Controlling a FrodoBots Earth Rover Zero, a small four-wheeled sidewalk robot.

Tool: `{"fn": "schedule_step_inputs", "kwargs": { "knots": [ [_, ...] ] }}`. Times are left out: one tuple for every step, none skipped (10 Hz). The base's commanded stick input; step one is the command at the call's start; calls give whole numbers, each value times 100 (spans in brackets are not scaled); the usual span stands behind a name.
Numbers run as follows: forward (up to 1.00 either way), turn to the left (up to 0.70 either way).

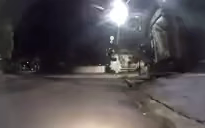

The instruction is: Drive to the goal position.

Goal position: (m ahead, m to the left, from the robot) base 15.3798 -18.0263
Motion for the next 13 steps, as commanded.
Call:
{"fn": "schedule_step_inputs", "kwargs": {
  "knots": [
    [70, 0],
    [70, 0],
    [70, 0],
    [70, 0],
    [70, 0],
    [70, 0],
    [70, -5],
    [70, -21],
    [70, -35],
    [70, -35],
    [70, -27],
    [70, 0],
    [70, 0]
  ]
}}
